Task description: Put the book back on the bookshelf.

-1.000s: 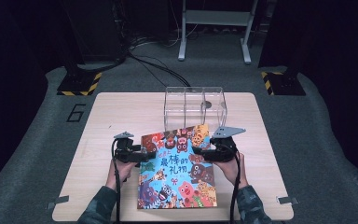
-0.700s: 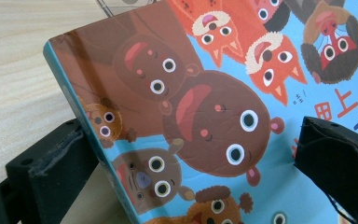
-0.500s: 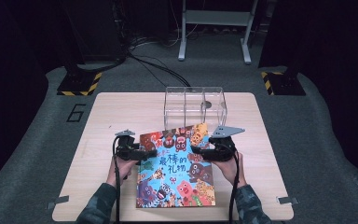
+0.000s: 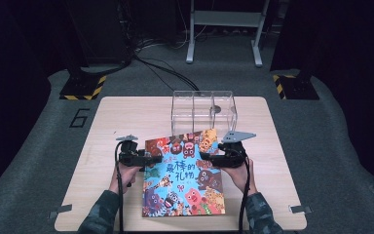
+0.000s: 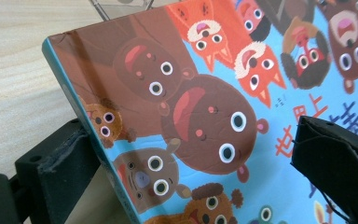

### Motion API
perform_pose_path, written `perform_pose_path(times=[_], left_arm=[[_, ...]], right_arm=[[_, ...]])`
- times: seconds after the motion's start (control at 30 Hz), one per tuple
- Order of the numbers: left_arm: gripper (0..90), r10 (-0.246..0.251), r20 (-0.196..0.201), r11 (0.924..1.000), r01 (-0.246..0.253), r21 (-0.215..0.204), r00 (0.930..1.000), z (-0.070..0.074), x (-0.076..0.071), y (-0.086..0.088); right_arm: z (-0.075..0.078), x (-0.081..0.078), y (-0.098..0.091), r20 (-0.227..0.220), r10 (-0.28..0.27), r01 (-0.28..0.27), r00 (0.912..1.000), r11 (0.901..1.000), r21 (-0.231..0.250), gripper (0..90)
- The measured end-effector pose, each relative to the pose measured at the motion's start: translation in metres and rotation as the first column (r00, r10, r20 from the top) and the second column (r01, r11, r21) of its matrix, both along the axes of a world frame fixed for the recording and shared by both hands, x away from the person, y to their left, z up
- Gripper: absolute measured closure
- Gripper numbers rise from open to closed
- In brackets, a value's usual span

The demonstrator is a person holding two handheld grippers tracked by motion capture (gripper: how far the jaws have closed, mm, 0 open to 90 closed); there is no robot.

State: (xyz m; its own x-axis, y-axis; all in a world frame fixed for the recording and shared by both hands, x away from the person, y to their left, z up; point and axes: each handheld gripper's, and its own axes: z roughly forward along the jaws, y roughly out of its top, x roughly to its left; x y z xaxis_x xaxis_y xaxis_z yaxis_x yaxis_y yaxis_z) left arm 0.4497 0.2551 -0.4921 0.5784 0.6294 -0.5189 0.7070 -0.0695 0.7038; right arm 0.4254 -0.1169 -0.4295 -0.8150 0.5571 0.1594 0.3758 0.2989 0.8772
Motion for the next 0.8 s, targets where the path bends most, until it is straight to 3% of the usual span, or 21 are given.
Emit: perform_pose_path(times=[0.13, 0.3, 0.47, 0.7, 0.73, 0.8], left_arm=[[3.7, 0.003, 0.003, 0.9996, -0.003, 0.027, 1.0000, 0.000, -0.002, 0.000], [4.8, 0.002, 0.018, 1.0000, -0.002, -0.003, 0.9998, 0.001, -0.003, 0.005], [5.6, 0.022, 0.037, 0.9996, -0.021, -0.017, 0.9991, 0.008, -0.008, 0.007], [7.7, 0.039, 0.050, 0.9992, -0.039, -0.011, 0.9980, 0.013, -0.009, 0.007], [10.0, 0.043, 0.050, 0.9991, -0.042, -0.009, 0.9978, 0.014, -0.009, 0.007], [10.5, 0.051, 0.053, 0.9987, -0.051, -0.004, 0.9973, 0.015, -0.010, 0.006]], right_arm=[[0.000, 0.003, 0.002, -0.034, -0.010, 0.010, 0.9994, 1.0000, 0.001, 48.9], [-0.001, 0.008, 0.003, -0.087, -0.035, 0.034, 0.9956, 0.9993, -0.016, 48.5], [-0.005, 0.013, 0.003, -0.157, -0.077, 0.075, 0.9845, 0.9970, -0.021, 47.9], [-0.004, 0.017, 0.004, -0.189, -0.096, 0.091, 0.9772, 0.9951, -0.039, 47.4], [-0.005, 0.019, 0.004, -0.208, -0.108, 0.101, 0.9722, 0.9939, -0.044, 47.1], [-0.006, 0.019, 0.004, -0.206, -0.107, 0.101, 0.9726, 0.9940, -0.044, 46.9]])
